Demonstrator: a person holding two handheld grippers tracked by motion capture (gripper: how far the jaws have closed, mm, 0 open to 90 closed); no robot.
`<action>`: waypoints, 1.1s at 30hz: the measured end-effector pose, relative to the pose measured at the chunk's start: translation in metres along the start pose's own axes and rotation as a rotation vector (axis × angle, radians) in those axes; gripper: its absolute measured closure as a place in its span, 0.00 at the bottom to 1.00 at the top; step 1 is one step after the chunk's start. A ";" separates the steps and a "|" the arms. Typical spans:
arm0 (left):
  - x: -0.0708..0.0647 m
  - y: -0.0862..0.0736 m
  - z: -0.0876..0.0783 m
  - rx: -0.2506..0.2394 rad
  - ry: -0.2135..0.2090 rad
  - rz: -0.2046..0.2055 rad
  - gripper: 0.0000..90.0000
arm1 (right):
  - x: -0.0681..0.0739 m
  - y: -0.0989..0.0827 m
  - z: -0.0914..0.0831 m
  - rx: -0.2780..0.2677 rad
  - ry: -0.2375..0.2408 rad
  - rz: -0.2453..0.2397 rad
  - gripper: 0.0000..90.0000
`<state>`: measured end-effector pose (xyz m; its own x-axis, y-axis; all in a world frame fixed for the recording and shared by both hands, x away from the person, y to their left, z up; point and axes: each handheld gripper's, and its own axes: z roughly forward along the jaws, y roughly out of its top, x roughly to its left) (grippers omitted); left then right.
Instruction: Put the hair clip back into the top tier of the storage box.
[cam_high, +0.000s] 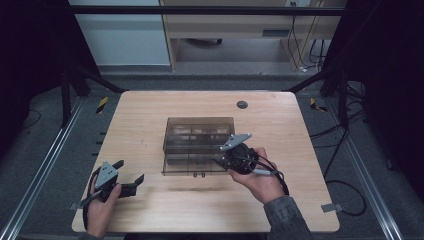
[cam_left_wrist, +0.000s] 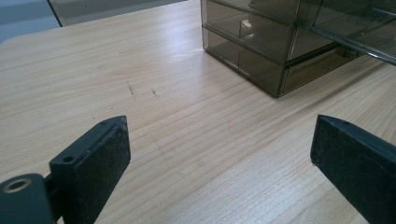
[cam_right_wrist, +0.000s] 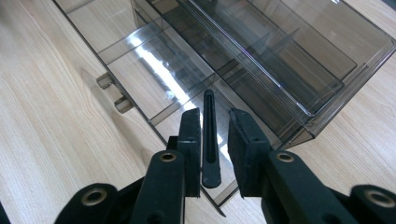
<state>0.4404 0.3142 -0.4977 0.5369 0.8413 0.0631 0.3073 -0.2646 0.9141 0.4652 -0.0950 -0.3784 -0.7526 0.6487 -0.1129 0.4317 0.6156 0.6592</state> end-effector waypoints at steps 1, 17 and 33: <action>0.000 0.000 0.000 -0.003 -0.005 -0.003 0.06 | 0.001 -0.001 -0.001 -0.010 0.002 0.002 0.85; -0.004 0.057 -0.003 -0.010 -0.037 0.024 0.09 | 0.016 -0.027 -0.013 -0.112 0.019 0.021 0.93; -0.018 0.114 0.011 0.076 -0.076 0.083 0.41 | 0.042 -0.035 -0.015 -0.152 0.038 -0.015 0.95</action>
<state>0.4742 0.2639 -0.3994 0.6198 0.7778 0.1039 0.3170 -0.3692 0.8736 0.4109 -0.0957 -0.3954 -0.7779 0.6207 -0.0977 0.3417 0.5484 0.7632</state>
